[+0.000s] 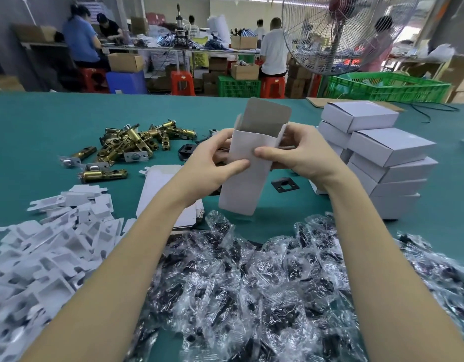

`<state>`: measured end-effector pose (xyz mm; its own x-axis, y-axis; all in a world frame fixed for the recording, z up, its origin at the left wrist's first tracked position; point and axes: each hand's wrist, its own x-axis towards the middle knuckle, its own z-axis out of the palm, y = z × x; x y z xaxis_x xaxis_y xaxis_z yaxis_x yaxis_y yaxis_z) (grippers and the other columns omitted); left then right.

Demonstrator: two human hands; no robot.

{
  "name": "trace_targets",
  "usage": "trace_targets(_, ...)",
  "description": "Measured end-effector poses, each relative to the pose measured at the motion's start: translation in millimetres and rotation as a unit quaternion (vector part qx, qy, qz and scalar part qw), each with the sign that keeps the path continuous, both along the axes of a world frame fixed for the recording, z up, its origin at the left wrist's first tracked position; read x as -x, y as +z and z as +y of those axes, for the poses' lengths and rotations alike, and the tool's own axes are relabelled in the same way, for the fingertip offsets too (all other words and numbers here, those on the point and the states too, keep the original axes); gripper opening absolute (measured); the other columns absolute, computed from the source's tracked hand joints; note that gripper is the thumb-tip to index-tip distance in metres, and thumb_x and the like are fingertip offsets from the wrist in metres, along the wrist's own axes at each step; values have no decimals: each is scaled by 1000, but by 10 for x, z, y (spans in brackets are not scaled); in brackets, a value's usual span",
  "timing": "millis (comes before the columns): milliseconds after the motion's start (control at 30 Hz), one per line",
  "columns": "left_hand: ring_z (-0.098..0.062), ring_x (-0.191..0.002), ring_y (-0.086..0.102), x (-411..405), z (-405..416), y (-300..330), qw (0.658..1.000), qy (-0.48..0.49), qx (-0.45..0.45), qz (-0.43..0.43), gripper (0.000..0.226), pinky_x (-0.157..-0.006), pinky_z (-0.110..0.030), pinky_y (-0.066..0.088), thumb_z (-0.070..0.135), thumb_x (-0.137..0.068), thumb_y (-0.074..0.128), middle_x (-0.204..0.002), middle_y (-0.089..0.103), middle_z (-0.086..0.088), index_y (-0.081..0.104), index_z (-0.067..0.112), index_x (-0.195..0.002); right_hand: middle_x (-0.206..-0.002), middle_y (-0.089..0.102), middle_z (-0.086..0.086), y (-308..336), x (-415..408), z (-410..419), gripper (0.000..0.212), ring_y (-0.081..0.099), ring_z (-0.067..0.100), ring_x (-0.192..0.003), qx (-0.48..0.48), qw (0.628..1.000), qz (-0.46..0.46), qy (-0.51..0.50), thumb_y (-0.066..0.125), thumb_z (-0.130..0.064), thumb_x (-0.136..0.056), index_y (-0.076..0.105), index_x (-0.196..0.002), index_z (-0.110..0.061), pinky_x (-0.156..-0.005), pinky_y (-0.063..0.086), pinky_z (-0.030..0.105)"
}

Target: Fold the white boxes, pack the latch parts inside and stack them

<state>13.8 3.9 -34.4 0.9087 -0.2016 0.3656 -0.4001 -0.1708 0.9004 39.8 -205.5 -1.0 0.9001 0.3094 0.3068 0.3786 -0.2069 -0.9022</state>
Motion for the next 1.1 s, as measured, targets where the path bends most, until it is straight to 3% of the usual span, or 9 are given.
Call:
trace_targets(200, -18, -100, 74, -28, 40, -48, 996, 80, 37, -26, 57, -87, -38, 59, 20, -84, 81, -106, 76, 2, 50, 35, -130, -95, 78, 5, -160, 6, 171, 56, 76, 21, -82, -90, 992, -85, -35, 88, -17, -80, 45, -114, -32, -67, 57, 29)
trace_targets(367, -22, -90, 75, -8, 46, -84, 993, 93, 28, -60, 71, -78, -36, 62, 24, -82, 84, -102, 73, -4, 37, 40, -134, -97, 79, 4, -244, 33, 243, 34, 76, 21, -80, -142, 985, -95, -35, 83, -12, -86, 60, -108, -25, -59, 57, 26)
trace_targets(467, -20, -89, 74, 14, 42, -62, 993, 91, -2, -80, 61, -78, -35, 61, 27, -87, 79, -104, 73, 1, 43, 43, -133, -94, 79, -2, -222, 21, 200, 25, 76, 17, -79, -148, 986, -73, -14, 79, -7, -88, 62, -101, -20, -60, 57, 25)
trace_targets(567, -21, -88, 75, 36, 34, 1, 992, 87, 4, -88, 35, -80, -46, 63, 30, -95, 70, -111, 72, 7, 52, 41, -123, -90, 77, -5, -191, 23, 139, 22, 75, 16, -80, -150, 987, -53, 16, 77, -6, -90, 61, -98, -17, -61, 58, 24)
trace_targets(733, -26, -90, 71, 96, -3, 70, 993, 84, 3, -88, 8, -81, -59, 57, 29, -97, 64, -108, 68, 0, 58, 28, -102, -94, 76, -4, -187, 23, 92, 21, 74, 16, -84, -137, 988, -42, 49, 76, -6, -91, 61, -97, -18, -67, 58, 24)
trace_targets(833, -39, -84, 65, 100, -22, 112, 987, 116, 35, -102, 9, -79, -67, 53, 23, -100, 63, -101, 65, -14, 61, 17, -94, -95, 77, -3, -191, 14, 84, 20, 72, 16, -88, -120, 990, -31, 66, 76, -7, -90, 62, -97, -19, -71, 62, 32)
trace_targets(900, -33, -89, 67, 97, -21, 164, 986, 123, 50, -101, 9, -80, -62, 56, 19, -100, 63, -107, 67, -12, 57, 18, -107, -96, 77, -2, -194, 13, 79, 19, 73, 17, -89, -117, 990, -24, 74, 75, -7, -91, 61, -98, -18, -73, 63, 35)
trace_targets(1000, -20, -93, 73, 93, 21, 208, 991, 86, 85, -57, 39, -79, -39, 63, 17, -100, 65, -112, 71, -7, 47, 36, -129, -99, 77, 0, -180, 14, 65, 19, 73, 17, -91, -111, 990, -18, 81, 76, -9, -91, 62, -100, -17, -72, 62, 35)
trace_targets(1100, -17, -91, 72, 105, 39, 231, 994, 66, 74, -46, 26, -76, -34, 62, 12, -102, 61, -110, 69, -5, 56, 28, -121, -99, 77, 1, -195, 0, 53, 18, 72, 18, -91, -99, 992, -16, 78, 77, -11, -91, 63, -100, -19, -74, 63, 41)
